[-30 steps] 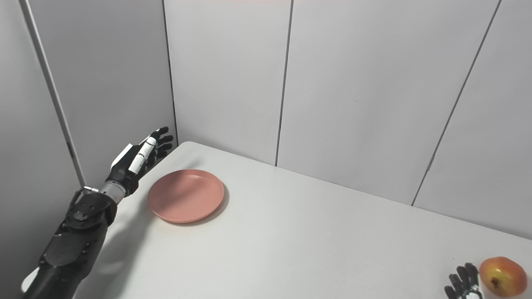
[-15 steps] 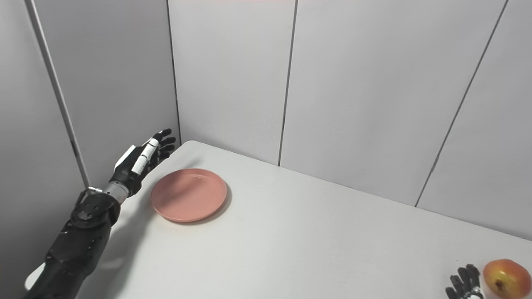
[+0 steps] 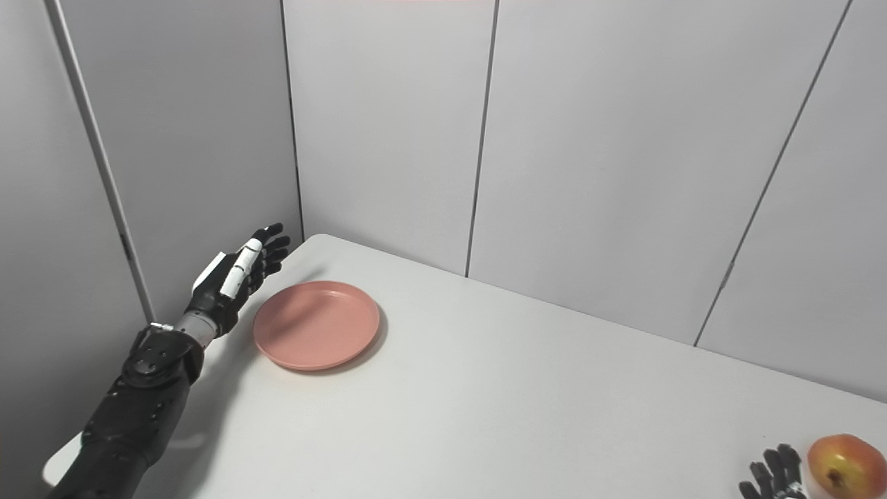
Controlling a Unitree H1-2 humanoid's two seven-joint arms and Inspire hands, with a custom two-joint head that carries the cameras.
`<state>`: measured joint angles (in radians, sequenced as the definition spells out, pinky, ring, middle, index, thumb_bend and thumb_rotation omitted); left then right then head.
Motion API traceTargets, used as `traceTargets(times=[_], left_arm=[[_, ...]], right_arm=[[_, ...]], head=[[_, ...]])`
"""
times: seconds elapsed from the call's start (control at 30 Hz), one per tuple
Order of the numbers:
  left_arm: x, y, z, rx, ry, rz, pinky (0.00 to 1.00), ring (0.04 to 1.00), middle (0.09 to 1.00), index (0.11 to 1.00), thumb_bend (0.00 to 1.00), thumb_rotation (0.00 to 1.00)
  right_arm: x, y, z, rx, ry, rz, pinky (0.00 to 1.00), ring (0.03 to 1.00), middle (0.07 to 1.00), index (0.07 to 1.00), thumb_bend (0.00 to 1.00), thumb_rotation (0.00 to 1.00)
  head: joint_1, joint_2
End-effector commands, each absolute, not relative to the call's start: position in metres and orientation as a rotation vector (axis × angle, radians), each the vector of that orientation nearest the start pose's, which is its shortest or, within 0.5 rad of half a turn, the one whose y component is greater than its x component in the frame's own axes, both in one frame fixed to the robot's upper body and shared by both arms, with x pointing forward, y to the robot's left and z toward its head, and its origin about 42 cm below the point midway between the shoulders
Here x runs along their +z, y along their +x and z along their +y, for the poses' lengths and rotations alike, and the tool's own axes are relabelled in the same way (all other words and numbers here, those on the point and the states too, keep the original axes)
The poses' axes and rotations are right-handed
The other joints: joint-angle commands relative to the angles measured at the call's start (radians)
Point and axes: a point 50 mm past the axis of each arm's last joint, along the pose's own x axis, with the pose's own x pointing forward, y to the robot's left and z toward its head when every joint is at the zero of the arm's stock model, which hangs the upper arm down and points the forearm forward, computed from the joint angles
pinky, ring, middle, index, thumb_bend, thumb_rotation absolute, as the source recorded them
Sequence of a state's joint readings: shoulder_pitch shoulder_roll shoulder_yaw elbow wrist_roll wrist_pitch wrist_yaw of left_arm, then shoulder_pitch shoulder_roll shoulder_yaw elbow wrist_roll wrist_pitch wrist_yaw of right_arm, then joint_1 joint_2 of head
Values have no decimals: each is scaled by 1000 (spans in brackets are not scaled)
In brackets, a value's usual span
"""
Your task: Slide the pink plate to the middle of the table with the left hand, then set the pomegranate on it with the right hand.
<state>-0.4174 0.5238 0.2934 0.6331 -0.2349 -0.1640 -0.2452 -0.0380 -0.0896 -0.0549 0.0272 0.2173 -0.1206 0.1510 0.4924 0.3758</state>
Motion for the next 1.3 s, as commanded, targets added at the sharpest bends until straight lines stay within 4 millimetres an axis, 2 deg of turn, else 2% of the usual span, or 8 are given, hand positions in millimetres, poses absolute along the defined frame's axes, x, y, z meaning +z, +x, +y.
traceTargets(times=[0.0, 0.33, 0.7, 0.87, 1.0, 1.27], left_arm=[[196, 408, 471, 158, 168, -178, 956, 946, 932, 921, 550, 1000], [180, 408, 465, 159, 96, -163, 977, 954, 942, 934, 533, 1000], [167, 408, 461, 128, 118, -125, 983, 970, 958, 952, 528, 1000], [163, 408, 461, 132, 134, -115, 941, 953, 947, 945, 542, 1000], [163, 410, 460, 128, 139, -122, 937, 950, 946, 942, 551, 1000], [179, 412, 461, 128, 134, -162, 982, 964, 952, 949, 535, 1000]], right_arm=[[90, 277, -249, 85, 124, -100, 969, 990, 1000, 1000, 684, 954], [91, 275, -251, 83, 126, -93, 980, 994, 1000, 1000, 724, 941], [91, 273, -250, 80, 130, -91, 992, 1000, 1000, 1000, 748, 928], [92, 272, -250, 81, 131, -90, 995, 998, 1000, 1000, 746, 925], [92, 272, -251, 80, 132, -86, 998, 999, 1000, 1000, 748, 924], [91, 273, -251, 76, 131, -88, 997, 1000, 1000, 1000, 762, 919]], head=[[-4, 3], [-4, 9], [-10, 15], [-10, 16], [-6, 18], [-2, 16]])
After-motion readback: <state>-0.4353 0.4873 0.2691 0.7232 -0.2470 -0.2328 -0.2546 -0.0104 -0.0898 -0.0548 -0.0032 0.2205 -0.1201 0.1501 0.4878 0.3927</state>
